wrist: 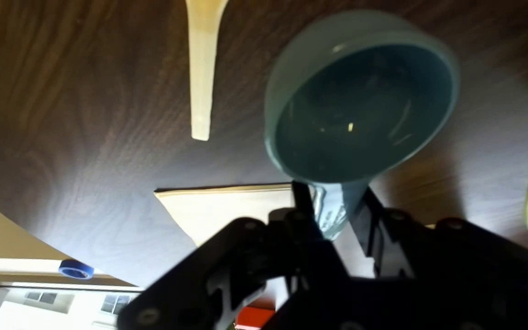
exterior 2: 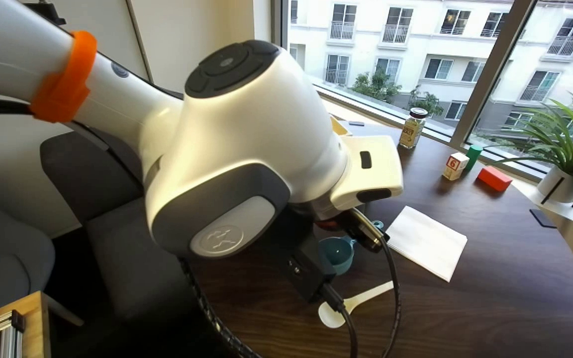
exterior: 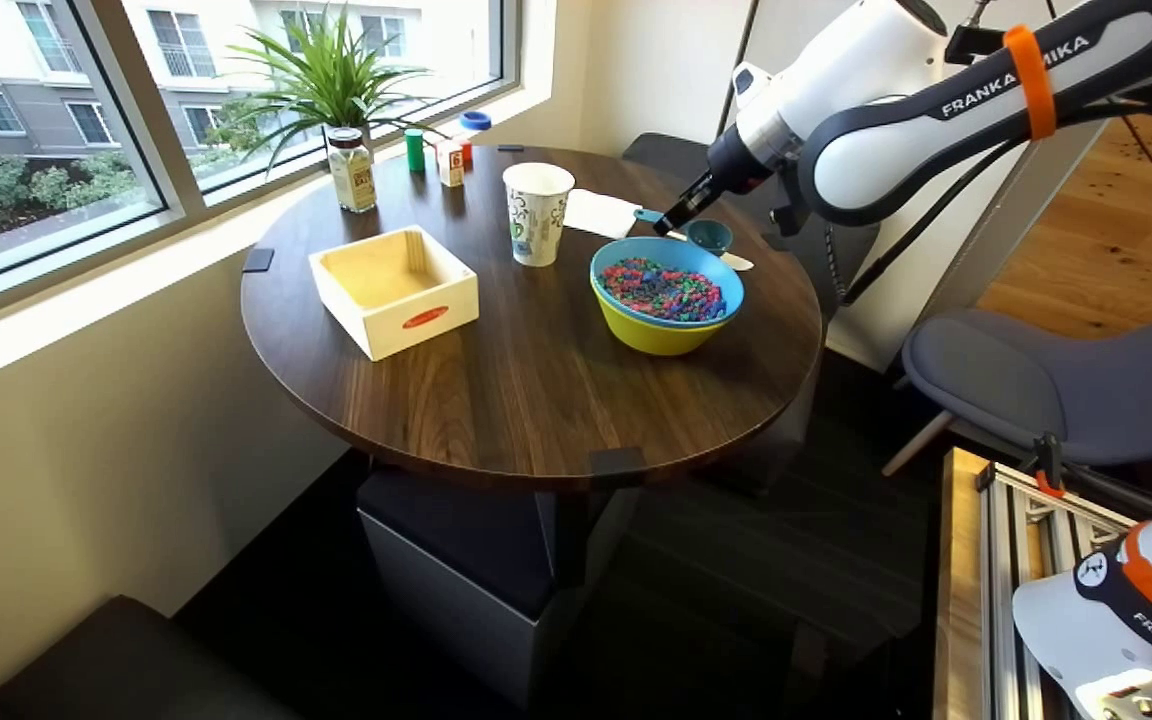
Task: Put some beans from the bowl in the small pot and pour them back in the bowl
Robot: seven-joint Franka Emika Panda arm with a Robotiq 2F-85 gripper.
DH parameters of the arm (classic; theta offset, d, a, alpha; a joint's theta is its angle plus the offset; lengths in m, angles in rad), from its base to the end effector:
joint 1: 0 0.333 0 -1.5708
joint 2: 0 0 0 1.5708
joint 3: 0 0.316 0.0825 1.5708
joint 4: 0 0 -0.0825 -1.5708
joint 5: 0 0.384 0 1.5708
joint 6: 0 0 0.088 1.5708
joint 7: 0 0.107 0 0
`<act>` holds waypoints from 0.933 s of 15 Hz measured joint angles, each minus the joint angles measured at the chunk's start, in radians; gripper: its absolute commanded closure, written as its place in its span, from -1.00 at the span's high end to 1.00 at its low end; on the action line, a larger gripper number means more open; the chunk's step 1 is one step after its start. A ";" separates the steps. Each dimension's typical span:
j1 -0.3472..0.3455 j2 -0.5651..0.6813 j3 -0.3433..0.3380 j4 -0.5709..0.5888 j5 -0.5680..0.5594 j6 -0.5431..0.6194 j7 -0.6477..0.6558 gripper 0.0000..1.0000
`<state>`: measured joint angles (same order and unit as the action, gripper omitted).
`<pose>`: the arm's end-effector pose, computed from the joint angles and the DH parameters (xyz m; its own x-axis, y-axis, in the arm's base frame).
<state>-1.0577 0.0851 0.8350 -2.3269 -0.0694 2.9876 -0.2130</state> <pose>0.5437 -0.1224 0.3834 0.8266 0.0606 0.5595 0.0016 -0.9944 0.1053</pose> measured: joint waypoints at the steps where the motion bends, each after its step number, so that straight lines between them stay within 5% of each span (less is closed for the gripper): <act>1: 0.000 0.005 0.000 0.000 -0.001 -0.001 0.003 -0.87; 12: 0.004 0.038 -0.013 0.005 -0.014 -0.050 0.042 -0.87; 13: 0.005 0.041 -0.015 0.007 -0.017 -0.051 0.046 0.02; 14: 0.006 0.044 -0.017 0.008 -0.021 -0.052 0.050 0.04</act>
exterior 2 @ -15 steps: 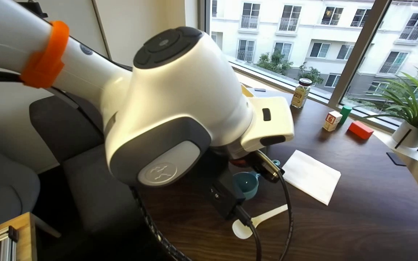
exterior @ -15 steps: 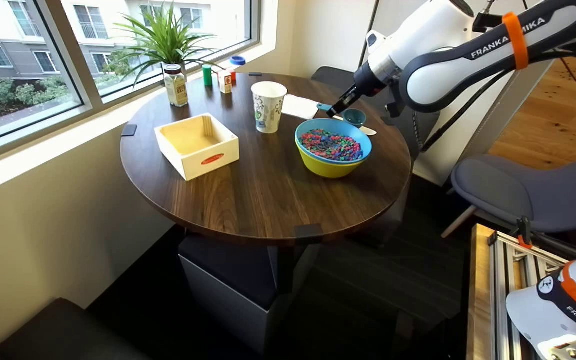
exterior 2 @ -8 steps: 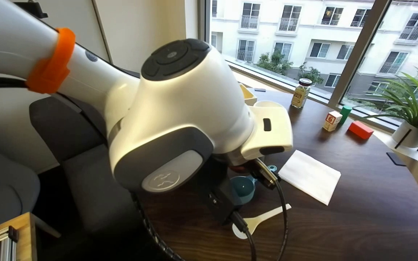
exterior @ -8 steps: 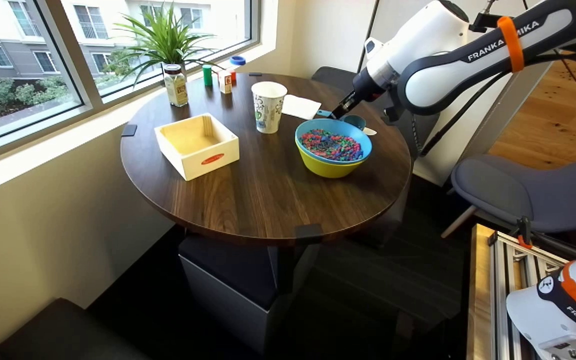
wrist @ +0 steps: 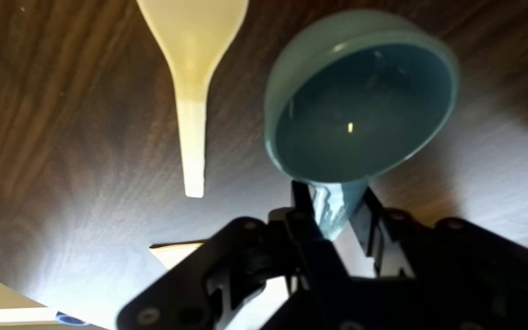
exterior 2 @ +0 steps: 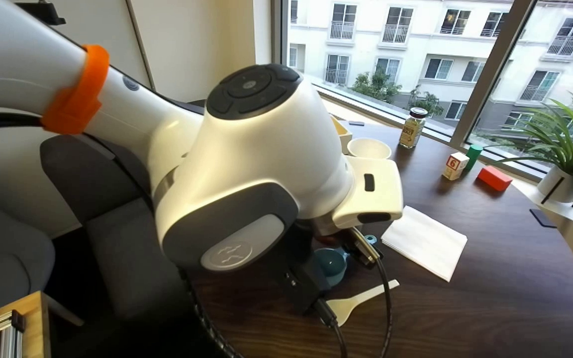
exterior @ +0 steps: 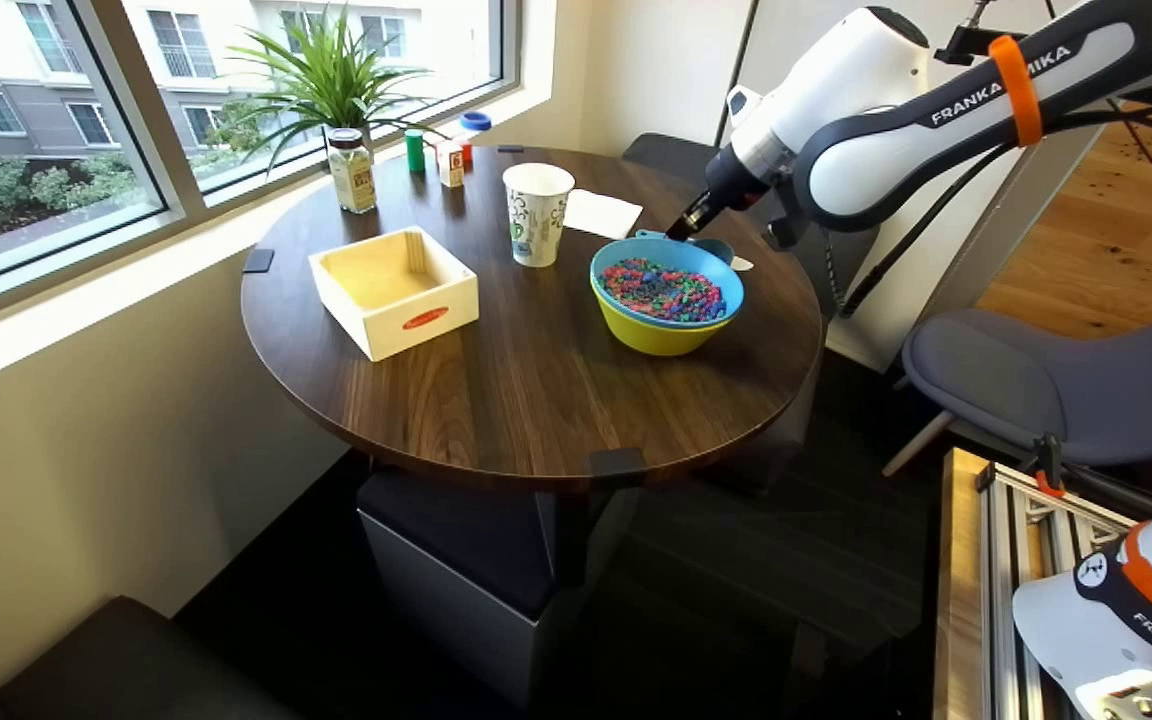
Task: Put some beans from the bowl in the small pot and pour them back in the bowl
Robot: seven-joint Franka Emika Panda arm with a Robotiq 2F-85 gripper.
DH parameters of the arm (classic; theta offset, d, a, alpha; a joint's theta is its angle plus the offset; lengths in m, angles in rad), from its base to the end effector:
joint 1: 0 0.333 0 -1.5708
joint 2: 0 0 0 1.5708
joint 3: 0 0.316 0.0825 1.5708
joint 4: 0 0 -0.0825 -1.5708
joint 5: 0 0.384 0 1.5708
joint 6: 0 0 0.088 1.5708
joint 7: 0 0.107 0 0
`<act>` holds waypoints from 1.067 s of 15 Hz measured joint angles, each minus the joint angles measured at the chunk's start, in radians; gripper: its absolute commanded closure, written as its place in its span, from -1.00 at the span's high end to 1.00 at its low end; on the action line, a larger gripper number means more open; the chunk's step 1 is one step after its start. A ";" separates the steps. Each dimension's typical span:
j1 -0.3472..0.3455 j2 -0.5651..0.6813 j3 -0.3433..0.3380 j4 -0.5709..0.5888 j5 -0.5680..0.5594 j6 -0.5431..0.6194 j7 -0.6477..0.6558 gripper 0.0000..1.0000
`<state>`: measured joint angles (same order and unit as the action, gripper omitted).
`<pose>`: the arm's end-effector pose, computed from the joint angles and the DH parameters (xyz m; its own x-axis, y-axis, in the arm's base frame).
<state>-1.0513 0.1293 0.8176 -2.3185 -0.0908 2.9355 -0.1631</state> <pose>0.5435 -0.1287 0.3629 0.8624 -0.0007 0.5061 -0.0299 -0.9983 0.0497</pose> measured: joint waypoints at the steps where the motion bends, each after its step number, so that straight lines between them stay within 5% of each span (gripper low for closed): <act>1: 0.002 0.003 -0.002 0.002 -0.004 -0.001 0.004 0.17; 6: 0.008 0.009 -0.005 0.021 -0.005 -0.001 0.007 0.93; 12: 0.017 -0.025 -0.005 0.059 -0.007 -0.057 0.030 1.00; 16: 0.278 -0.109 -0.271 0.092 0.011 -0.212 0.049 1.00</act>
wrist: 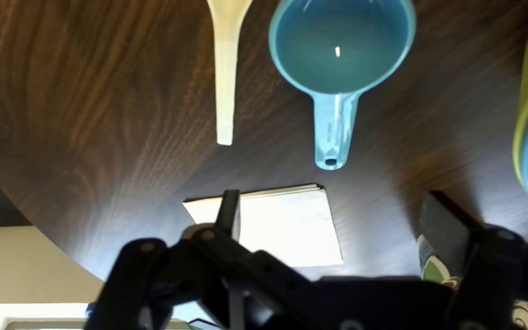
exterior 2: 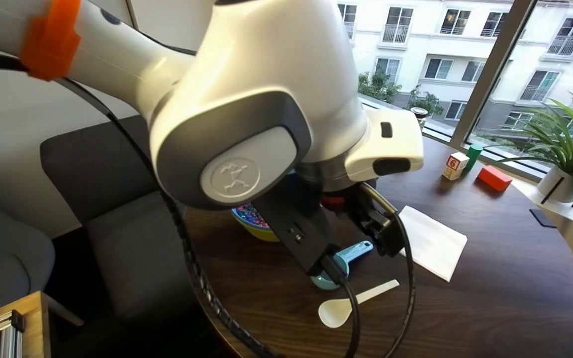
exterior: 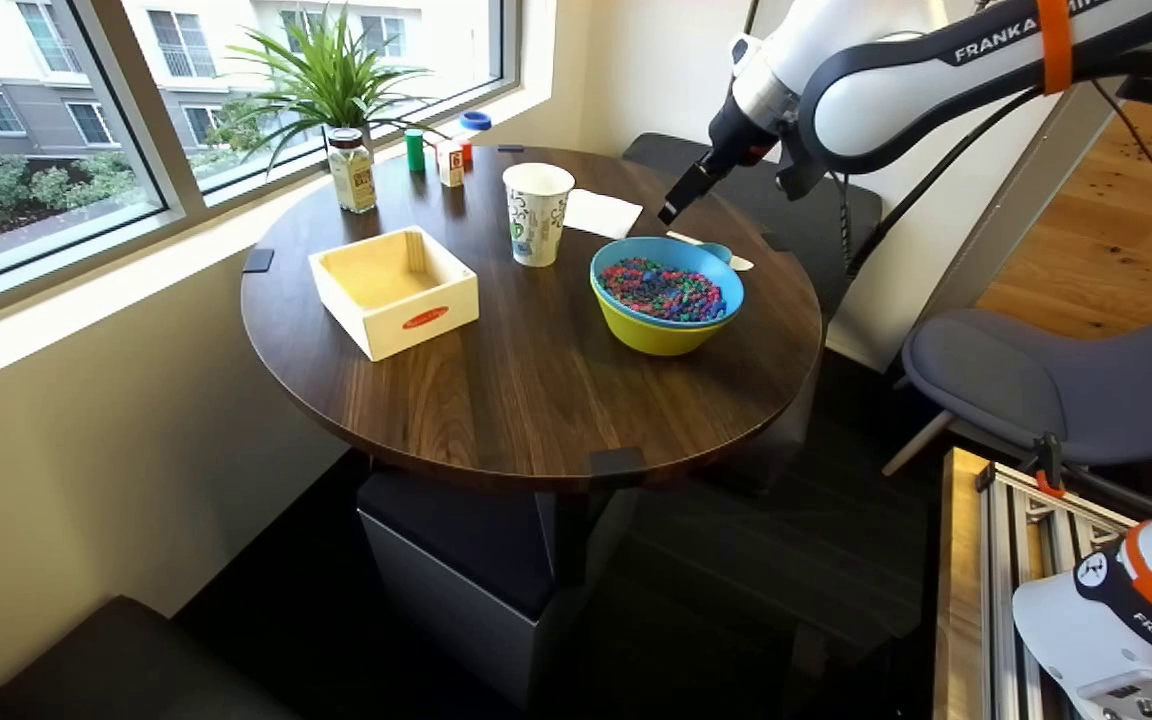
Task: Put some beans from the bowl in the small pot and pour them back in the bowl
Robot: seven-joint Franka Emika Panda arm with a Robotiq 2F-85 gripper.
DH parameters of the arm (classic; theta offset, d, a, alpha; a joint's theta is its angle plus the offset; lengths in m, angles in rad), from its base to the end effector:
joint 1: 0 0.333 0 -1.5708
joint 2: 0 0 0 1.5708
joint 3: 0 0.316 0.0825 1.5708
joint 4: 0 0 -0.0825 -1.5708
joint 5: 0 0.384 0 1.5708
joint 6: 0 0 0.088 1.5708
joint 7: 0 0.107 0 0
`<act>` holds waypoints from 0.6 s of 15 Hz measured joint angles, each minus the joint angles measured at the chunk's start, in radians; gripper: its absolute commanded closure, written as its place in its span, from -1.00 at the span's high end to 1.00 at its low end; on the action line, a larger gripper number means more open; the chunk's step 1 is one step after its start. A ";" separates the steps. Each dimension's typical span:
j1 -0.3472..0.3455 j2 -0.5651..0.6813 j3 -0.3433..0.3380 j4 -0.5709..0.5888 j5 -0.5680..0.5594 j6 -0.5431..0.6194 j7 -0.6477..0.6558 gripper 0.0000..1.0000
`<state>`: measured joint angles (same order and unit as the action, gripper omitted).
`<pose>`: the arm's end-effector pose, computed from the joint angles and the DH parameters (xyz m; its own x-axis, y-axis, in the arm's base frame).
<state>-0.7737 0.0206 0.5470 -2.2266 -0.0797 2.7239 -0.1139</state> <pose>0.5530 -0.1255 0.4181 0.8922 -0.0204 0.4512 -0.0750 -0.9918 0.1035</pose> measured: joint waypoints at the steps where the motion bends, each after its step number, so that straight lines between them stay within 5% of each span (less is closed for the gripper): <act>1: 0.076 -0.020 -0.077 0.004 -0.007 -0.032 0.014 1.00; 5: 0.340 -0.073 -0.336 0.008 -0.088 -0.110 0.099 1.00; 9: 0.473 -0.092 -0.458 0.008 -0.179 -0.137 0.206 1.00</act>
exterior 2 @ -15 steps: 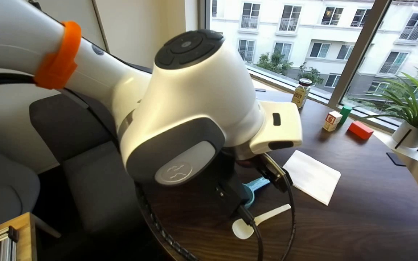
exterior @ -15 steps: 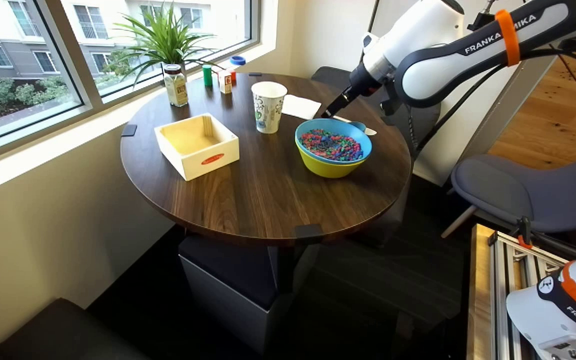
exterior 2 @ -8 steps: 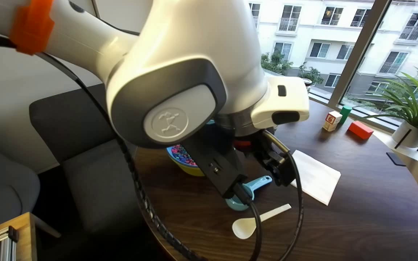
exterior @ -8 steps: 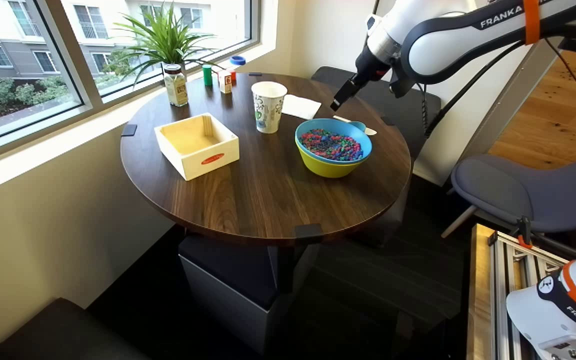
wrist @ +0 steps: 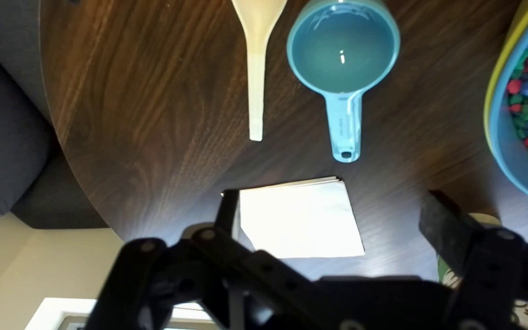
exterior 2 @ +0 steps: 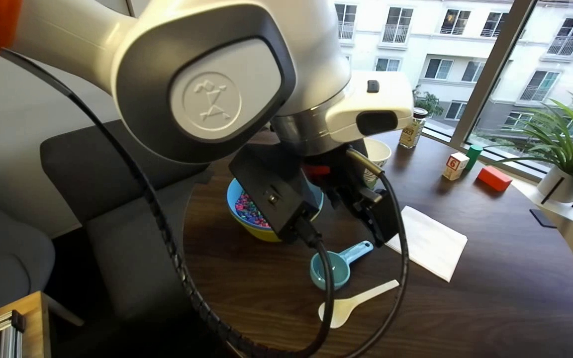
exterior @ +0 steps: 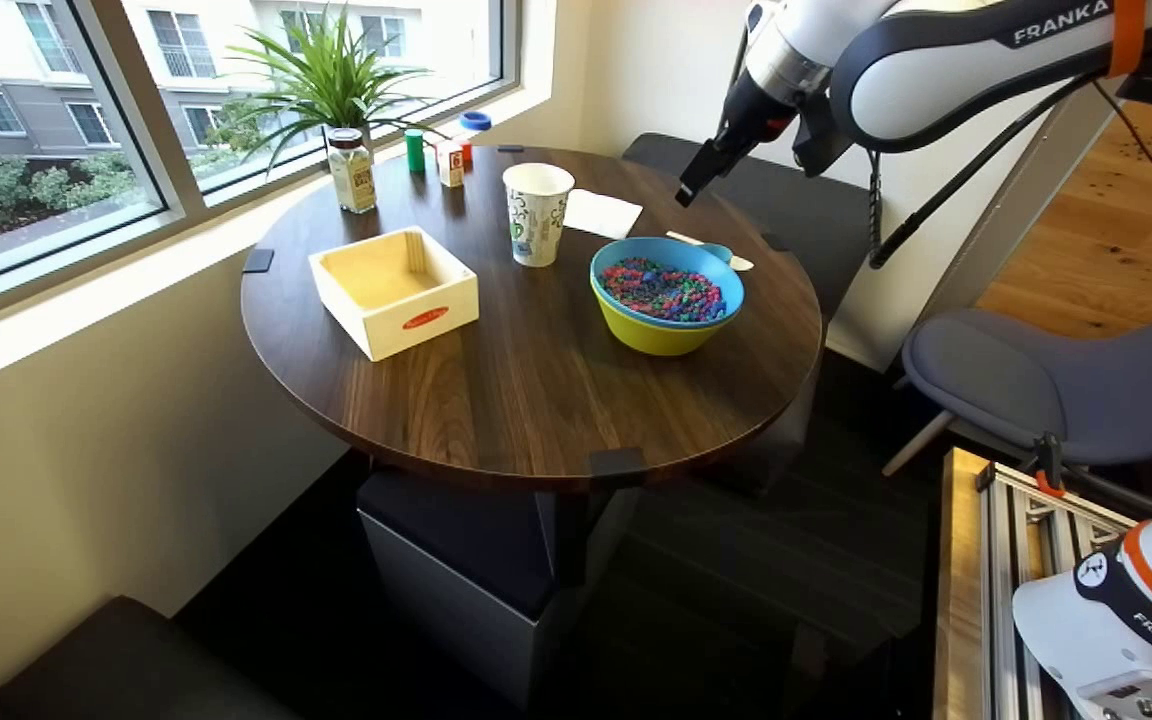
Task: Put some beans from the bowl in the small pot and pour them back in the bowl
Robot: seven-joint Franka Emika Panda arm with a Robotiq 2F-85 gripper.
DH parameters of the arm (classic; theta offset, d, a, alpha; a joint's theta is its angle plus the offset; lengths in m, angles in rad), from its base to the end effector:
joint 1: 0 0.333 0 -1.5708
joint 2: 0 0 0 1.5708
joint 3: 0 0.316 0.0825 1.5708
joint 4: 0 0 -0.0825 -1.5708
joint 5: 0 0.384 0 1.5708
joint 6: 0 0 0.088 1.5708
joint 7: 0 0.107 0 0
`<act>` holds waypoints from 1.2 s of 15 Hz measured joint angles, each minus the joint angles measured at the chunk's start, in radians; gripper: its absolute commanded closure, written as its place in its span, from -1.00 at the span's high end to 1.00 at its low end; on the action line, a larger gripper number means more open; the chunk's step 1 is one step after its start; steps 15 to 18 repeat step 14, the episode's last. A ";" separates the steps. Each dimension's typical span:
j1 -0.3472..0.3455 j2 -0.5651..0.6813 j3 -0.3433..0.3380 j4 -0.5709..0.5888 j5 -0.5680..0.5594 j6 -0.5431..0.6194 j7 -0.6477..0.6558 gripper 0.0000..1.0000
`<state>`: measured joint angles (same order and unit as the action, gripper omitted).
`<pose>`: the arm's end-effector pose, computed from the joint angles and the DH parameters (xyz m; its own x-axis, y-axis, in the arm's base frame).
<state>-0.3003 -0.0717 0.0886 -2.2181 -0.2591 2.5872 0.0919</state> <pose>0.5404 -0.1106 0.4543 0.9056 -0.0610 0.4198 -0.1504 -0.9715 0.1833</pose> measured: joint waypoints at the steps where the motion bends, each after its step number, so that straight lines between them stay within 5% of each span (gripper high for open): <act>1: 0.019 -0.003 -0.017 0.000 -0.019 -0.001 0.027 1.00; 7: 0.078 -0.032 -0.060 -0.002 -0.117 -0.003 0.144 1.00; 18: 0.083 -0.042 -0.064 -0.007 -0.123 -0.003 0.152 1.00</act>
